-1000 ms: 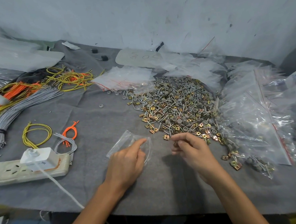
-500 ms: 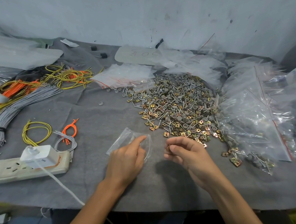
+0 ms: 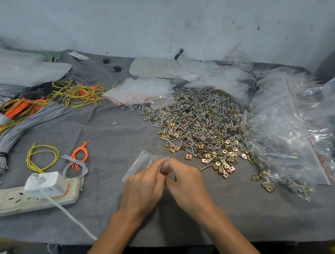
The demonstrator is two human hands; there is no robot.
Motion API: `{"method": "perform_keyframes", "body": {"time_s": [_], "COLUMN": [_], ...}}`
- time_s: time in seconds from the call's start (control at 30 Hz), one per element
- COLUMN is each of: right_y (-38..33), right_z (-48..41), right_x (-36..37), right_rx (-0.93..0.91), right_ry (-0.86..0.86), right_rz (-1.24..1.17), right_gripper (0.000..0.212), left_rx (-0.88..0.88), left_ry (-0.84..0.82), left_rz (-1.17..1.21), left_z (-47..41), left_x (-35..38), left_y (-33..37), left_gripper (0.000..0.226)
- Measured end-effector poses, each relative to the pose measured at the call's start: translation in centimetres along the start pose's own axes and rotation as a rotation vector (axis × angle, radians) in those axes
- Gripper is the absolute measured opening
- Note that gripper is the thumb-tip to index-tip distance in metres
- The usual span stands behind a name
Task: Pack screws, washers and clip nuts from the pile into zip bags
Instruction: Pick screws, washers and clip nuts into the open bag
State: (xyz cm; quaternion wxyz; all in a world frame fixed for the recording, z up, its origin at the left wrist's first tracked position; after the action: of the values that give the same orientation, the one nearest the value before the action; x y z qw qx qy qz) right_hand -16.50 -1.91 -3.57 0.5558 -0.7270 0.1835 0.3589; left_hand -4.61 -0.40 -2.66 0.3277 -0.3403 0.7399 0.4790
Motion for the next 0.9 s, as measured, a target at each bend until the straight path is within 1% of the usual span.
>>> {"method": "perform_keyframes", "body": {"time_s": [0.07,0.13,0.23,0.33,0.43,0.57,0.7,0.8,0.9], "right_y": [-0.3,-0.4,-0.5,-0.1,2.5,7.3,10.8,11.6,11.9], "right_z": [-0.1,-0.1,0.1,0.2,-1.1,-4.0,-6.8,-8.2,-8.9], "right_x": [0.2,0.4,0.1,-2.0,-5.0,-9.9,-12.6,-12.4,-11.1], "right_rx": [-0.033,-0.065,-0.093,-0.109,-0.026,0.16,0.264,0.254,0.219], "right_ry": [-0.019,-0.034,-0.032,0.072,0.094,0.065,-0.05,-0.125,-0.241], "right_rz": [0.13,0.209,0.195,0.148,0.157,0.318,0.43,0.43,0.438], "right_gripper": [0.018,0.019,0.016,0.008,0.007,0.007,0.014,0.013,0.011], "left_rx": [0.011,0.009,0.012,0.005,0.005,0.003,0.001,0.013,0.011], "left_ry": [0.006,0.007,0.012,0.009,0.011,0.008,-0.002,-0.004,-0.011], "left_rz": [-0.001,0.006,0.009,0.001,0.009,0.012,0.012,0.009,0.004], "left_z": [0.0,0.0,0.0,-0.1,-0.1,-0.1,-0.1,-0.2,-0.1], "left_x": [-0.1,-0.2,-0.1,0.1,0.1,0.1,0.2,0.1,0.2], "left_y": [0.1,0.1,0.0,-0.2,-0.1,-0.1,-0.1,0.0,-0.1], "left_gripper": [0.051,0.051,0.05,0.05,0.047,0.046,0.046,0.045,0.044]}}
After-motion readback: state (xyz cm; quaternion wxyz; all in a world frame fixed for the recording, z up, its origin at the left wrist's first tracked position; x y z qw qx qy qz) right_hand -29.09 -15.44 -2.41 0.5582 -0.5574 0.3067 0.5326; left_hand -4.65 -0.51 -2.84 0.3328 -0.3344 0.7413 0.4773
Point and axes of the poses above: each hand's wrist, its own z-axis away from the middle knuckle, its own x-axis out of the palm, y = z × x, the point moved 8 cm from there along -z, towards the middle knuckle, and after that the axes turned 9 degrees about -y, right-handed, at the moved point
